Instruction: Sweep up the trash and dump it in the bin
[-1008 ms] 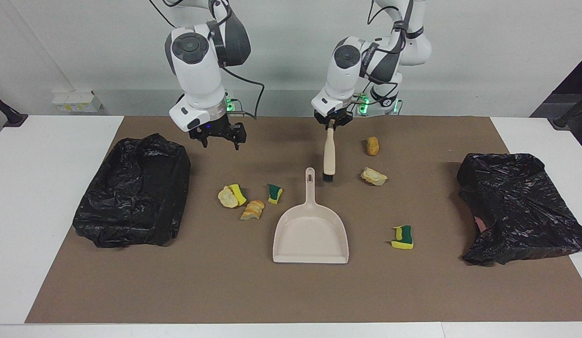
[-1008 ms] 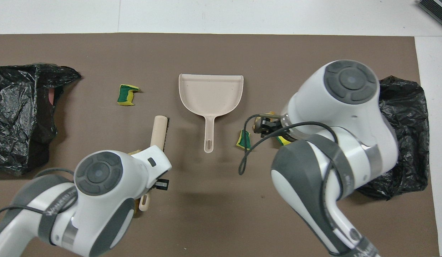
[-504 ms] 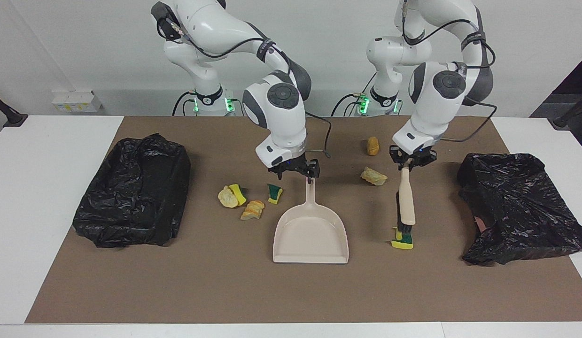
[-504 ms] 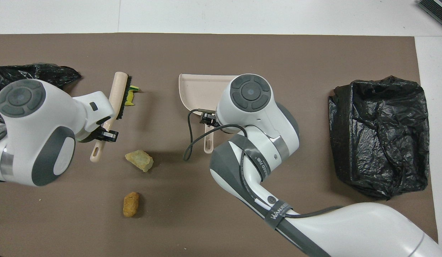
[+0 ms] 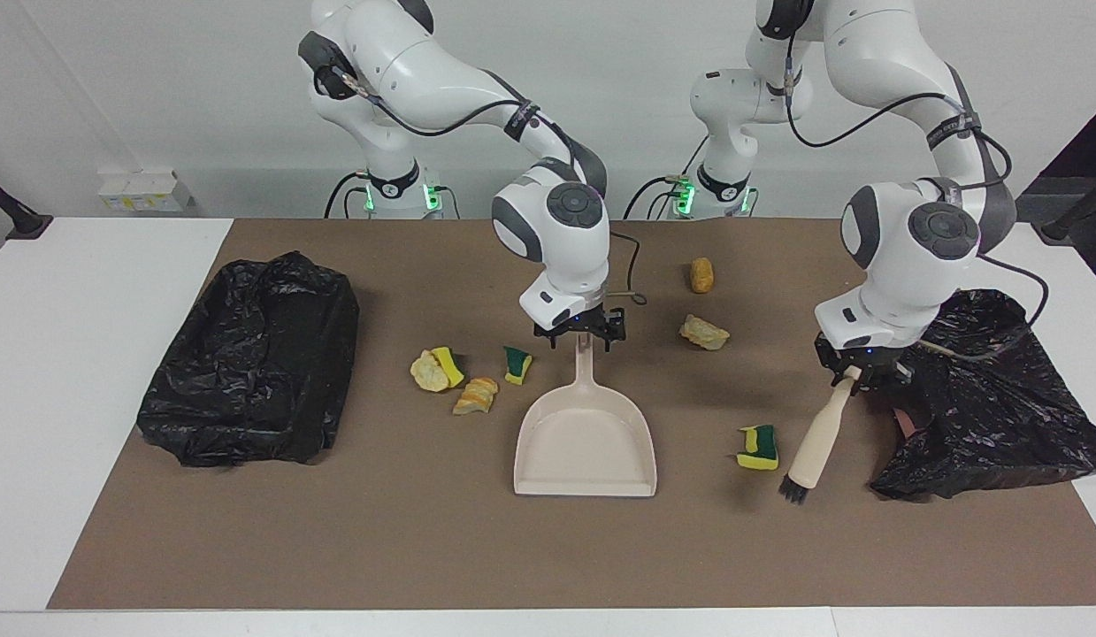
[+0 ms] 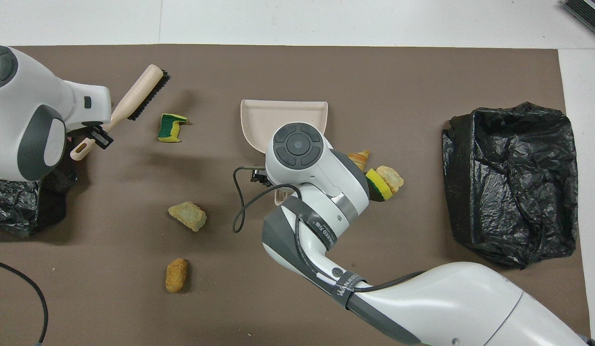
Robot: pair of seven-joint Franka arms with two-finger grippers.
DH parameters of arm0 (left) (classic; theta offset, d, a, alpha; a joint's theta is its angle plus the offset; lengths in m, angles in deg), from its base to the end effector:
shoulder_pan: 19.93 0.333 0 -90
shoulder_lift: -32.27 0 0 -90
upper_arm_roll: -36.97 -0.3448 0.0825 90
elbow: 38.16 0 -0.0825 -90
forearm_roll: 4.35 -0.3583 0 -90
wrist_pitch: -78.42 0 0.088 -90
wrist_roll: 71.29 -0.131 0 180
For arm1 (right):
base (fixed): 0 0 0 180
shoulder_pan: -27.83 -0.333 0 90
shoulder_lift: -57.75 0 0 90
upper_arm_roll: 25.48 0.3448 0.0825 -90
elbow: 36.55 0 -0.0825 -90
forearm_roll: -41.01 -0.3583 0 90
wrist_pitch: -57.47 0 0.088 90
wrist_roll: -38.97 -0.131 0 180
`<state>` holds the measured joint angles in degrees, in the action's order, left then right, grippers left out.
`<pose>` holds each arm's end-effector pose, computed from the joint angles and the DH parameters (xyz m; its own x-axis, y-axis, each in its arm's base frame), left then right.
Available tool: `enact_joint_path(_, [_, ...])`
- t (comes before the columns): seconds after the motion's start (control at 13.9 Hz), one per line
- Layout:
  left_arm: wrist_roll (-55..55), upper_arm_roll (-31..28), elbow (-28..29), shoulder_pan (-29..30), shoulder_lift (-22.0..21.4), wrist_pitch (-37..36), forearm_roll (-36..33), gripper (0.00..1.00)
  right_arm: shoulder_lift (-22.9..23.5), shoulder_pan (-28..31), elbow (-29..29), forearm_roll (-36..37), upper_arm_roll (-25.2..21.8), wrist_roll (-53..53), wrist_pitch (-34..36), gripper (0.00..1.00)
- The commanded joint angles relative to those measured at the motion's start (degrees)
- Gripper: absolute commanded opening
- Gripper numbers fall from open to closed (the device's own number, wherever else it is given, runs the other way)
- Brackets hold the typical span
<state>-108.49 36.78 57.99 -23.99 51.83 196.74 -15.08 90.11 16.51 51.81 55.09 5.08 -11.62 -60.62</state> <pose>0.6457 -0.0302 0.4235 0.6973 -0.7131 -0.0718 -0.7139 -0.6823 -0.1574 0.5602 0.3968 0.3732 0.9935 -0.1122 -0.0188 -0.1132 -0.9915 -0.0643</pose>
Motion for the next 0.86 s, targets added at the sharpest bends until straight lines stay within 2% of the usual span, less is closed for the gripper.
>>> enact_joint_path(0.0, [-3.85,0.10,-5.24,1.58,4.51,1.47,-2.97,0.00,1.21,0.50,0.06,4.19,0.99,-1.70,-0.91,1.00])
enact_joint_path(0.07, [-6.64,0.10,-7.44,2.12,5.65,0.77,-3.67,0.00,1.83,0.50,0.06,5.51,0.99,-1.70,-0.91,1.00])
enact_joint_path(0.36, [-10.09,0.27,-5.80,1.68,5.93,1.29,-6.05,0.00,2.01,0.50,0.06,6.84,0.99,-1.79,-2.93,1.00])
enact_joint_path(0.43, [-10.18,0.28,-5.18,1.59,5.93,1.72,-6.14,0.00,2.10,0.50,-0.03,6.93,0.99,-1.70,-3.20,0.77])
enact_joint_path(0.5, [-10.79,0.28,-4.39,1.51,5.76,2.16,-6.23,0.00,2.10,0.50,-0.03,6.84,1.08,-1.70,-3.20,0.48])
enact_joint_path(0.58, [-12.71,0.28,-3.08,1.24,5.23,2.43,-6.14,0.00,2.10,0.33,-0.03,6.93,1.08,-1.70,-3.02,0.07])
enact_joint_path(0.65, [-14.73,0.54,-1.94,1.07,4.79,2.61,-5.97,0.00,2.01,0.24,-0.20,7.01,1.08,-2.31,-2.41,0.00])
enact_joint_path(0.79, [-15.63,0.71,2.10,0.19,2.60,2.43,-5.96,0.00,2.01,0.15,-0.38,7.80,1.08,-2.06,-1.62,0.00])
